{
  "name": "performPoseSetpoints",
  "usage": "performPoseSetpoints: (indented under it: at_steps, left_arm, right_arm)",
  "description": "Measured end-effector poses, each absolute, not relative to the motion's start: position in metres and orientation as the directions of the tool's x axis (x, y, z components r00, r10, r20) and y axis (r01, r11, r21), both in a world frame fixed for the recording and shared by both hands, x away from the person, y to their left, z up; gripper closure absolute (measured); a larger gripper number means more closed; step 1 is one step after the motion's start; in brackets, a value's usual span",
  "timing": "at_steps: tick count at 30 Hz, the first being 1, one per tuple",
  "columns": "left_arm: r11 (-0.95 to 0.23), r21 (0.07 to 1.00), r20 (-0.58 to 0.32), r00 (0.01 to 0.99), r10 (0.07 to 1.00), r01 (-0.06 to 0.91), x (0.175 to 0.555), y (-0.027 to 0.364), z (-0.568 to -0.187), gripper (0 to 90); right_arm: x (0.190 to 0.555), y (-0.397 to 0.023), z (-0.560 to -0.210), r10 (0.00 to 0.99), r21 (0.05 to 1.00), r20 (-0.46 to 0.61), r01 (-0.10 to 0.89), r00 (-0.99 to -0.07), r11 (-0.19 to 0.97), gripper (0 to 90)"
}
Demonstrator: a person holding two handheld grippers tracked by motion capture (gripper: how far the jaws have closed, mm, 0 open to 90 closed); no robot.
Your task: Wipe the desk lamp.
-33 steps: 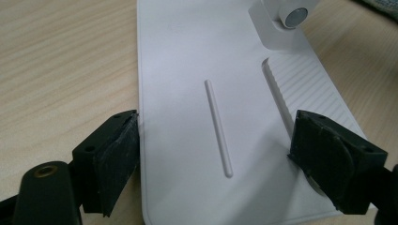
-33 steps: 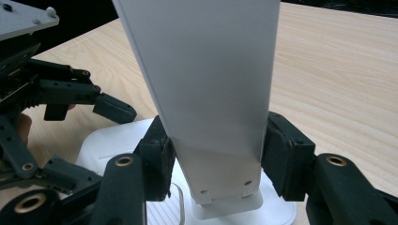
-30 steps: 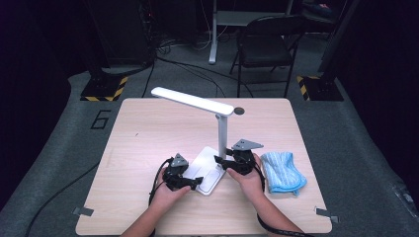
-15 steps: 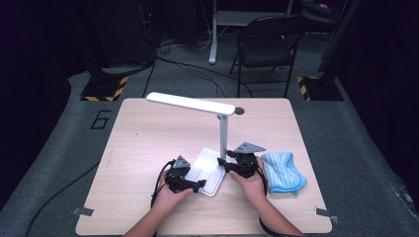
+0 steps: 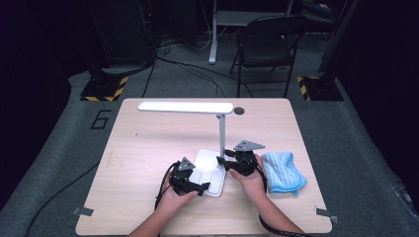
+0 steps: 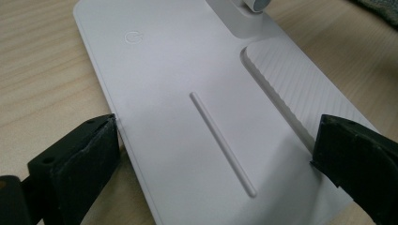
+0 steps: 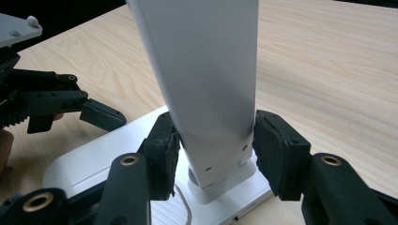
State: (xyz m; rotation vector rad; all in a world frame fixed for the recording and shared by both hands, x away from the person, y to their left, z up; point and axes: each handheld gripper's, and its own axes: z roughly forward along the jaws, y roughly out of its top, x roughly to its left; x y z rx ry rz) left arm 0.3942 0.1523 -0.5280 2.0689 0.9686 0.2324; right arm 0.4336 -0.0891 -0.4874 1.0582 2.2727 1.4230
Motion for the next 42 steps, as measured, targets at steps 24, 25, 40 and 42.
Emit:
performPoseSetpoints:
  at_steps: [24, 25, 40, 42]
  left_arm:
    - [-0.344, 0.745, -0.165, 0.657, 0.735, 0.572, 0.388, 0.147, -0.528, 0.0]
    - [-0.343, 0.745, -0.165, 0.656, 0.737, 0.572, 0.388, 0.147, -0.528, 0.0]
    - [-0.337, 0.745, -0.162, 0.646, 0.746, 0.575, 0.386, 0.143, -0.528, 0.0]
    - [-0.333, 0.747, -0.162, 0.643, 0.748, 0.575, 0.386, 0.142, -0.528, 0.0]
  right_arm:
    - [0.4, -0.154, -0.467, 0.792, 0.872, -0.006, 0.384, -0.61, 0.303, 40.4]
    - [0.396, -0.174, -0.469, 0.827, 0.865, -0.029, 0.401, -0.562, 0.302, 39.5]
    - [0.397, -0.245, -0.512, 0.931, 0.757, 0.037, 0.618, -0.364, 0.212, 37.1]
    - [0.399, -0.243, -0.514, 0.929, 0.762, 0.037, 0.612, -0.367, 0.211, 41.6]
